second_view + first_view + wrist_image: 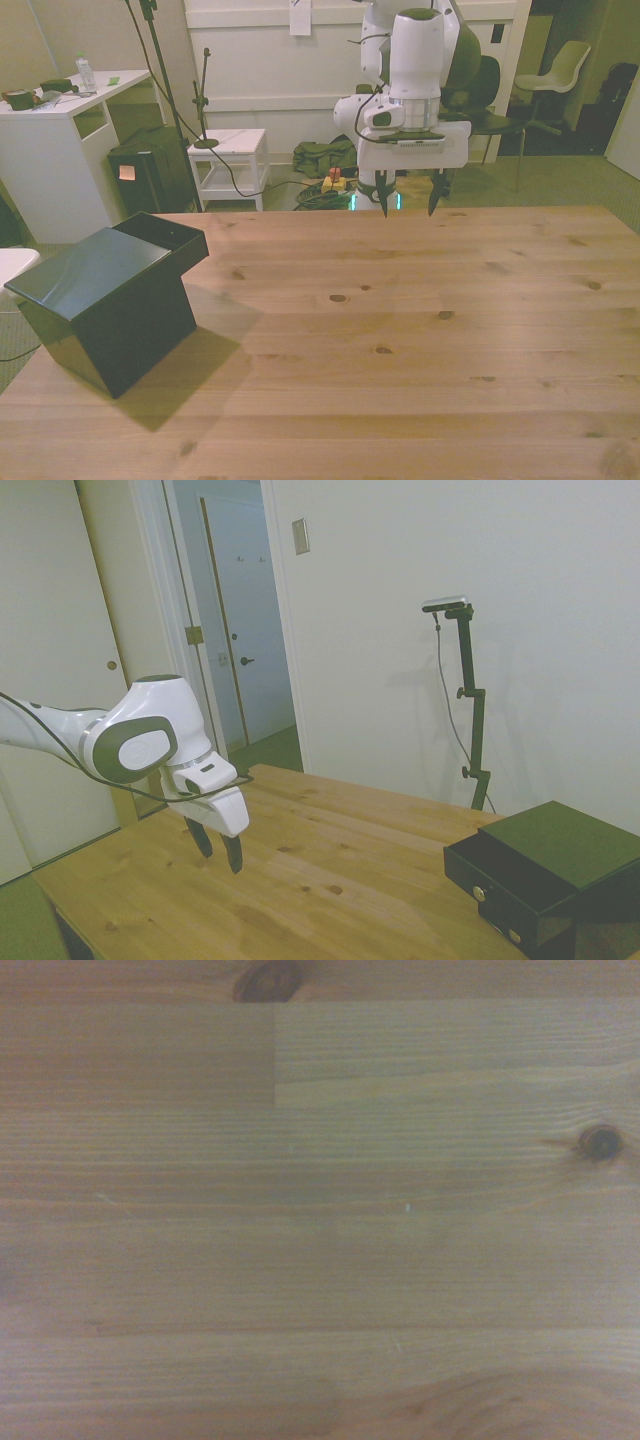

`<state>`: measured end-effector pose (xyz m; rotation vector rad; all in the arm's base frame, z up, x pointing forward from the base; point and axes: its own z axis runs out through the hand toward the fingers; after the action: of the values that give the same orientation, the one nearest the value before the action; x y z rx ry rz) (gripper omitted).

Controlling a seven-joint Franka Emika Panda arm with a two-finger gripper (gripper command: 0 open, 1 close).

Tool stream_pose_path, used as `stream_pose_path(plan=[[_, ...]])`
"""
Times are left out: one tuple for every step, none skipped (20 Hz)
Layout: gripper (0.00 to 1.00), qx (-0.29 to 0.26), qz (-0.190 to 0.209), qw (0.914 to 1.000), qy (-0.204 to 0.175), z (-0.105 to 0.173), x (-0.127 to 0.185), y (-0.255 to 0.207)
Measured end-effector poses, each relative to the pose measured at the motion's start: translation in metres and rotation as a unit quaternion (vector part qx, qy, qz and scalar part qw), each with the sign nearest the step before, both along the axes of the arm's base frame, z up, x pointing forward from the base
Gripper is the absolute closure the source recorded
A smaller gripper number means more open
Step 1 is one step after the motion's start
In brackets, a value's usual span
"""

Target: Close the top drawer

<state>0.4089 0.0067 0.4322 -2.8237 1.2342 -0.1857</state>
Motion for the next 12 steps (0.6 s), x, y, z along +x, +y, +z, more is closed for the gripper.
stream_pose_path(plan=[[0.00,0.000,0.001,1.0000,0.000,0.000,0.000,0.000],[0.00,0.000,0.003,1.0000,0.000,-0.001,0.000,-0.002],[0.00,0.002,-0.009,0.9999,-0.005,0.001,0.001,-0.006],[0.00,0.006,-0.031,0.9994,-0.014,0.003,0.003,-0.013],[0.00,0.009,-0.053,0.9983,-0.020,0.005,0.004,-0.023],[0.00,0.014,-0.077,0.9967,-0.024,0.007,0.004,-0.036],[0.00,0.017,-0.100,0.9945,-0.028,0.009,0.004,-0.050],[0.00,0.020,-0.122,0.9919,-0.031,0.011,0.004,-0.064],[0.00,0.021,-0.141,0.9892,-0.034,0.012,0.003,-0.078],[0.00,0.023,-0.158,0.9865,-0.036,0.015,0.002,-0.093],[0.00,0.025,-0.173,0.9838,-0.038,0.016,0.002,-0.107],[0.00,0.026,-0.187,0.9812,-0.040,0.017,0.003,-0.121]])
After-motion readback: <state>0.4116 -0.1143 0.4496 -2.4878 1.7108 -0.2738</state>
